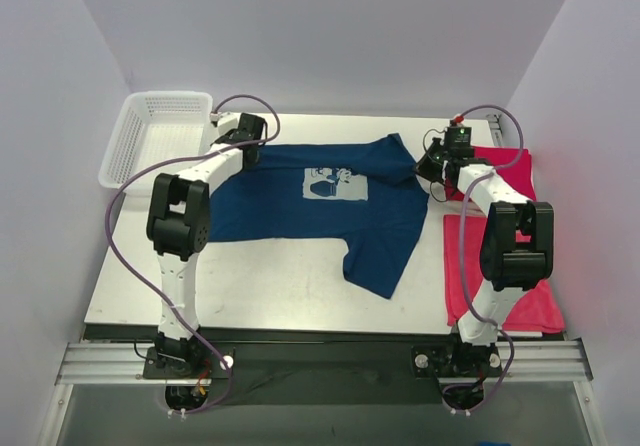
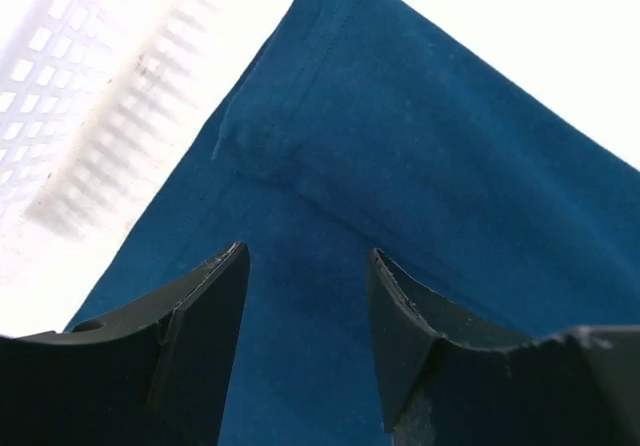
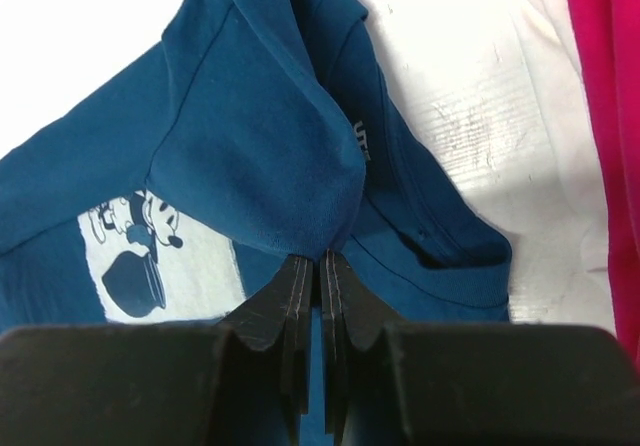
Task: Fold and stack the t-shirts
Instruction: Fold the flattened tshirt in 1/3 of the way
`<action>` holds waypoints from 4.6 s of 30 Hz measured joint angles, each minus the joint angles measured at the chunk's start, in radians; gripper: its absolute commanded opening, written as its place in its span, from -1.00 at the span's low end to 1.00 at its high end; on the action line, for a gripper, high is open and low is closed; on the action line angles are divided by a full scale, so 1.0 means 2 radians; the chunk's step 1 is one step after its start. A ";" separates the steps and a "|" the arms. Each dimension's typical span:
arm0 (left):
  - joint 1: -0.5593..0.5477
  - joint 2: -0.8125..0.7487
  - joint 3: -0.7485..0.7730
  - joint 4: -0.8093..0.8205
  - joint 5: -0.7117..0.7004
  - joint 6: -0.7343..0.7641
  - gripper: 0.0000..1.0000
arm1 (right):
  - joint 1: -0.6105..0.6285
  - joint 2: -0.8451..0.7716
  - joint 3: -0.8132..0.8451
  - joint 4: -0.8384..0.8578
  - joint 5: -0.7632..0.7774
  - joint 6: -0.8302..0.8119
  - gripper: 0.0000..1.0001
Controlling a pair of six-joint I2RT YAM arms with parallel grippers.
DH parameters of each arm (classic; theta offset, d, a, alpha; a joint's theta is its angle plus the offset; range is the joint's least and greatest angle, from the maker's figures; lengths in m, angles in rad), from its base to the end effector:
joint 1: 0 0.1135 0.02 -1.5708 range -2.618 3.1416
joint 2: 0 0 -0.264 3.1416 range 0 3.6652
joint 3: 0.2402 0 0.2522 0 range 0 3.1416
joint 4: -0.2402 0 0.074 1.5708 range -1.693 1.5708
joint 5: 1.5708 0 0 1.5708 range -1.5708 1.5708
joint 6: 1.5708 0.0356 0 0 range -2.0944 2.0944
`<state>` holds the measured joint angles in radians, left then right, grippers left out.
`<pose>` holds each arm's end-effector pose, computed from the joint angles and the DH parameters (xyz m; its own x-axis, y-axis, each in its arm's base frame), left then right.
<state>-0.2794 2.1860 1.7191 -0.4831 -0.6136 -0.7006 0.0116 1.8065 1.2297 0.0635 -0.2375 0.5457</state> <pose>0.4652 -0.1121 0.1885 -0.5355 -0.3947 -0.7466 -0.5778 0.8160 -0.0169 0.4142 0.0132 0.2336 -0.5319 0.4983 -0.6846 0.0700 0.8316 0.5509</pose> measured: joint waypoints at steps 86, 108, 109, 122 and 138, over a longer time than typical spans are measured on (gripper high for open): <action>-0.093 0.028 0.017 0.054 0.195 0.001 0.45 | 0.072 0.211 0.324 -0.211 0.126 -0.121 -0.25; -0.036 0.032 0.023 -0.012 0.151 0.001 0.45 | 0.071 0.284 0.435 -0.214 0.096 -0.169 -0.31; -0.035 0.033 0.024 -0.014 0.151 0.001 0.45 | 0.073 0.284 0.434 -0.214 0.096 -0.172 -0.31; -0.029 0.034 0.026 -0.018 0.157 -0.003 0.45 | 0.107 0.314 0.485 -0.262 0.111 -0.197 -0.25; -0.025 0.034 0.026 -0.018 0.167 -0.013 0.45 | 0.096 0.323 0.507 -0.321 0.171 -0.196 -0.65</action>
<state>-0.3286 2.2539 1.7714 -0.5194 -0.2798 -0.7265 0.2031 2.4527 2.2436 -0.5777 0.1055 0.1539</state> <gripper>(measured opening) 0.726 0.230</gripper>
